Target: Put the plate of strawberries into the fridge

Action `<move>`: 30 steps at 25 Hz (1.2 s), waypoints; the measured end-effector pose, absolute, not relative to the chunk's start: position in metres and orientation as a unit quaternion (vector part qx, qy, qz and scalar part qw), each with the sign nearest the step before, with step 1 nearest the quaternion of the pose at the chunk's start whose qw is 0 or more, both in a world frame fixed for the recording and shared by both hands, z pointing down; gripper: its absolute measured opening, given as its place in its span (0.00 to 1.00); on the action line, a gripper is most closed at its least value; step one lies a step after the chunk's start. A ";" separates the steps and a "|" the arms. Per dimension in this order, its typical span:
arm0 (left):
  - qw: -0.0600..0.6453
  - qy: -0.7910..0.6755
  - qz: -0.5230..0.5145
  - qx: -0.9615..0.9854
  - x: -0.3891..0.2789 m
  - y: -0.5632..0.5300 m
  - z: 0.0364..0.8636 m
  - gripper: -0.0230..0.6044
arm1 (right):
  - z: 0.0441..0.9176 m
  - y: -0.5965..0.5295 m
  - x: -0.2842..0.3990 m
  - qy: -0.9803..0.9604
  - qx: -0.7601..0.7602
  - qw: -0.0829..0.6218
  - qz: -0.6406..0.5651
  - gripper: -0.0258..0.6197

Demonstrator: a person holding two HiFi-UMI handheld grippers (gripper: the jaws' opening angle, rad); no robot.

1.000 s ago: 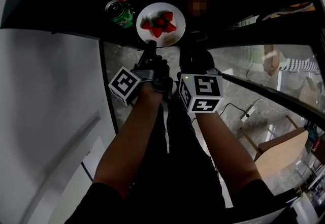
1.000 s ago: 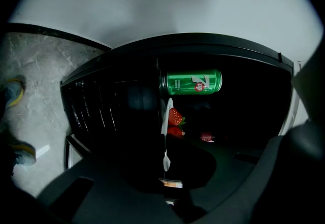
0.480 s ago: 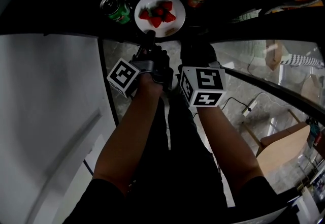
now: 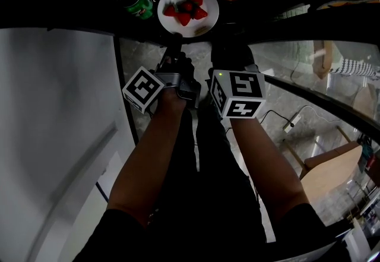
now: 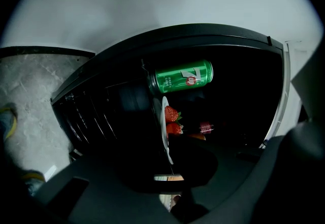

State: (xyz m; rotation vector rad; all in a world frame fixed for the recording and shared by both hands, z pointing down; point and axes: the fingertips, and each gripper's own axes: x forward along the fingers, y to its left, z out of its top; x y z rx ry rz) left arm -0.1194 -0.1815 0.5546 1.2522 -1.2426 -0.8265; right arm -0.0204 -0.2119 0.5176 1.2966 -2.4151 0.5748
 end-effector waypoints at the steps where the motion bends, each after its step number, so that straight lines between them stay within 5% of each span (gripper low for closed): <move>1: 0.562 -0.528 -0.352 0.531 -0.120 -0.180 0.555 0.10 | 0.518 -0.212 -0.021 -0.850 0.456 0.169 0.202 0.05; 6: 0.500 -0.587 -0.253 0.585 -0.123 -0.170 0.550 0.11 | 0.518 -0.209 -0.021 -0.852 0.453 0.170 0.203 0.05; 13: 0.186 -0.675 0.119 0.704 -0.105 -0.167 0.531 0.11 | 0.523 -0.205 -0.020 -0.851 0.451 0.171 0.207 0.05; 30: 0.156 -0.668 0.175 0.707 -0.087 -0.179 0.548 0.11 | 0.530 -0.210 -0.012 -0.854 0.447 0.174 0.204 0.05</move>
